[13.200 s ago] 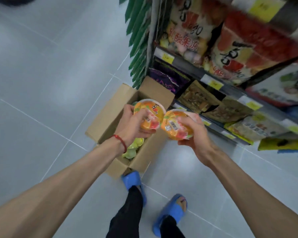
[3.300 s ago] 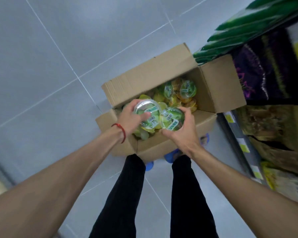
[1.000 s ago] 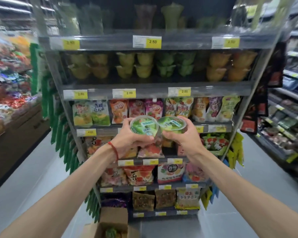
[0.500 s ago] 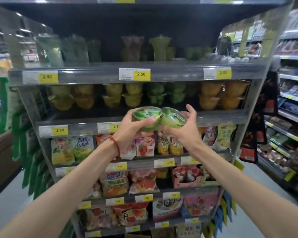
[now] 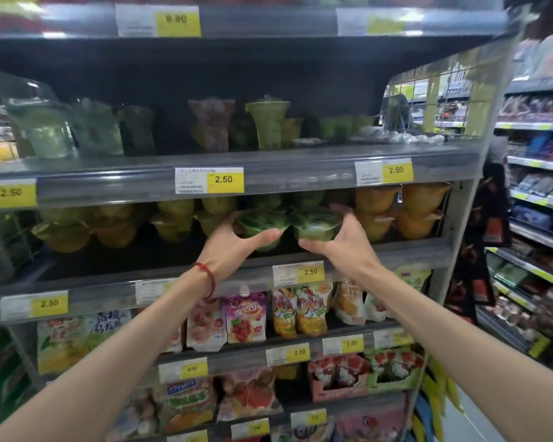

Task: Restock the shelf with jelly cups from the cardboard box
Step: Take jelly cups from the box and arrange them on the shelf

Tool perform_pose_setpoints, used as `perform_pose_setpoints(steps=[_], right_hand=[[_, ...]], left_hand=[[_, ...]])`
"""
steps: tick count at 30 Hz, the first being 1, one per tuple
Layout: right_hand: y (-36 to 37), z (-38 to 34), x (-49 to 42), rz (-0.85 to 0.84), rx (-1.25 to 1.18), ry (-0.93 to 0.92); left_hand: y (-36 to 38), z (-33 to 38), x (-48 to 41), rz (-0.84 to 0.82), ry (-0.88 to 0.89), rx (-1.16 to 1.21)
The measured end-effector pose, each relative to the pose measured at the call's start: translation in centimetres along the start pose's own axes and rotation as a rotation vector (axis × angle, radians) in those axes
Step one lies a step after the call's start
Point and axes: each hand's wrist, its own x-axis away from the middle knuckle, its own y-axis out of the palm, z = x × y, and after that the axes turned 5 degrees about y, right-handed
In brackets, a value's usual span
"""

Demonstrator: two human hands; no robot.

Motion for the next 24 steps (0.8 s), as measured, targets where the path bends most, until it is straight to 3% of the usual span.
perform_pose_setpoints(steps=[8,16,24], right_hand=[[-0.1,0.9,-0.7,-0.022,0.249,0.032],[-0.7,0.0,-0.5,-0.098,0.322,0.016],[-1.0,0.8,-0.3,-0.041,0.416,-0.042]], left_hand=[[0.3,-0.9,-1.1,-0.121,-0.068,-0.070],[0.6,-1.9,-1.4,-0.066,-0.055,-0.101],[1.5,-1.2,-1.6,-0.072,0.010,-0.161]])
